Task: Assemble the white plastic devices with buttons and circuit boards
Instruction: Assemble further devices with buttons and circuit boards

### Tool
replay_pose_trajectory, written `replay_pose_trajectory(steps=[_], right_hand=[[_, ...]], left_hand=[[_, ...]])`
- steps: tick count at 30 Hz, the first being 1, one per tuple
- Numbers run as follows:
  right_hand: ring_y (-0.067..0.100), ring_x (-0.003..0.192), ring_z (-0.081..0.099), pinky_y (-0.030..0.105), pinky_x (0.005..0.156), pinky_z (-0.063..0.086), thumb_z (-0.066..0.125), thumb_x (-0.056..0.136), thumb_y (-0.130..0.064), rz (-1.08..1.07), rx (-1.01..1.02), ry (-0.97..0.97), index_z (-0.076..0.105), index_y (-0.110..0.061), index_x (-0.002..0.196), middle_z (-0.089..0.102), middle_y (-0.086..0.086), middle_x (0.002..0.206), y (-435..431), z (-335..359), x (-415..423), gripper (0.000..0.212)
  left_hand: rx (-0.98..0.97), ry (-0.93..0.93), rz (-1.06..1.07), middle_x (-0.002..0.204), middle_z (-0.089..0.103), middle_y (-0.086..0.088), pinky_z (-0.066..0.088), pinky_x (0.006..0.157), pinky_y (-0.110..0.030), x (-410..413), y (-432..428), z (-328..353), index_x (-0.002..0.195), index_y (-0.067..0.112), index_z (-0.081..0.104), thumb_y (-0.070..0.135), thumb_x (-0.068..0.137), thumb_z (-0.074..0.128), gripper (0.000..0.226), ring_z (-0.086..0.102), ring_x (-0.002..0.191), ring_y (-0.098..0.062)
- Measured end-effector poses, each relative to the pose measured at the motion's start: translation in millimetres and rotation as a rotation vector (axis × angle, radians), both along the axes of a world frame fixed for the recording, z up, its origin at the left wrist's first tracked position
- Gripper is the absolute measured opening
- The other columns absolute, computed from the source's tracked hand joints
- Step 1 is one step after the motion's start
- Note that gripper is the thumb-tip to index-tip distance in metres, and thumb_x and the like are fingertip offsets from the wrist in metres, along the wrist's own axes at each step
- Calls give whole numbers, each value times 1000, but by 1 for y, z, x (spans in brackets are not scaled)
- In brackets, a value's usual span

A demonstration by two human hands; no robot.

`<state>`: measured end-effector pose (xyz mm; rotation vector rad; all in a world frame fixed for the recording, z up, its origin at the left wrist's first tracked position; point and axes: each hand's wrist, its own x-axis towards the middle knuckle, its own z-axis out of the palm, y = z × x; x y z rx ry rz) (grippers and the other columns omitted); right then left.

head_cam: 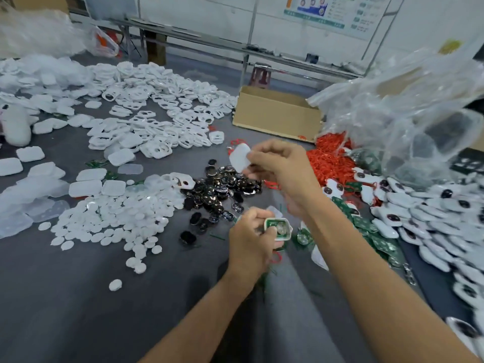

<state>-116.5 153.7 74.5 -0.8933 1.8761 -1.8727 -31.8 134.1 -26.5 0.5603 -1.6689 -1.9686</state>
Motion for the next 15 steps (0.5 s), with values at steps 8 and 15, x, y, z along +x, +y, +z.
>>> replay_pose_trajectory(steps=[8,15], right_hand=[[26,67,70,24,59,55,66,64,-8,-68,-182,-380,72,-10,71,70,14,74,99,-36,0,9],[23,61,70,22,53,55,64,70,-4,-119,-248,-409,64,-3,83,67,11,70,107,-51,1,13]], left_hand=[[123,-7,-41,93,71,-15,58,62,-26,2,2,7,90,7,62,-13,87,56,21,73,77,-23],[143,24,-69,91,71,-13,57,63,-24,2,2,7,92,7,63,-12,88,56,20,72,73,-18]])
